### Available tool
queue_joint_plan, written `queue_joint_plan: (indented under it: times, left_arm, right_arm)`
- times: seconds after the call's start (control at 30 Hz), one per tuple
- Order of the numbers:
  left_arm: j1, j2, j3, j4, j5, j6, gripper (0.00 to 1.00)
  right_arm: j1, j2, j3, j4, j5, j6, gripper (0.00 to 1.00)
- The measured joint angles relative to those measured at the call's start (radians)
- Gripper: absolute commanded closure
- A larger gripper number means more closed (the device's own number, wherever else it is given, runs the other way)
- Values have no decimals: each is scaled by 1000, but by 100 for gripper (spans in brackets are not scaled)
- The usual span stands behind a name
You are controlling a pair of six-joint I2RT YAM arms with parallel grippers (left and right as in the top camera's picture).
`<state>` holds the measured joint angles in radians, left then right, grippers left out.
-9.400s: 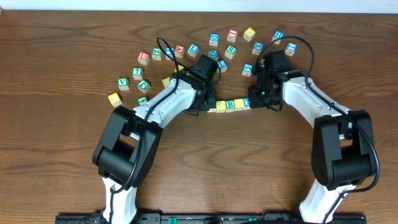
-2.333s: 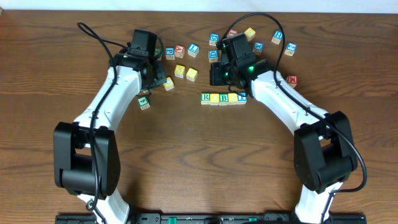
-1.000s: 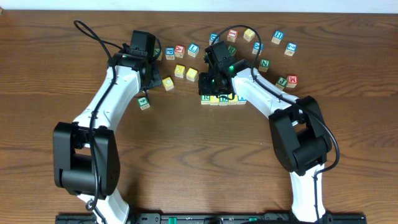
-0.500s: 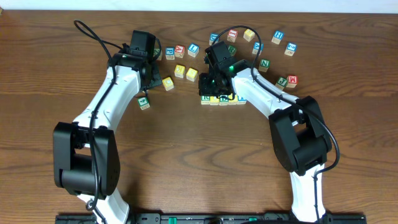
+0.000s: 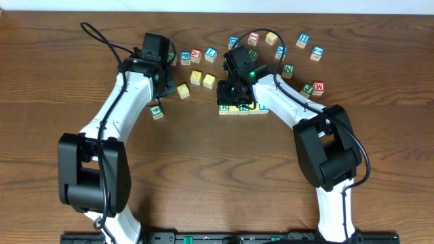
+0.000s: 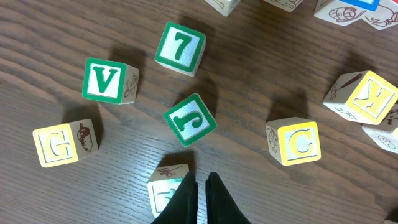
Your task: Spell out ROBOT
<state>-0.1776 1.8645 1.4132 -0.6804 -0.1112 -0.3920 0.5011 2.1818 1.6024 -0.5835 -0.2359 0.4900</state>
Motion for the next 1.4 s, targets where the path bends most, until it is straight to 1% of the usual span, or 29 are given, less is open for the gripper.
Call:
queue_joint_plan:
  times: [0.37, 0.63, 1.4]
  left_arm:
    - [0, 0, 0, 0, 0, 0, 92]
    - [0, 0, 0, 0, 0, 0, 92]
    - [0, 0, 0, -5, 0, 0, 92]
  right_arm:
    - [-7, 0, 0, 36, 8, 0, 99]
    - [-44, 0, 1, 0, 21, 0, 99]
    - [-44, 0, 1, -39, 23, 0, 99]
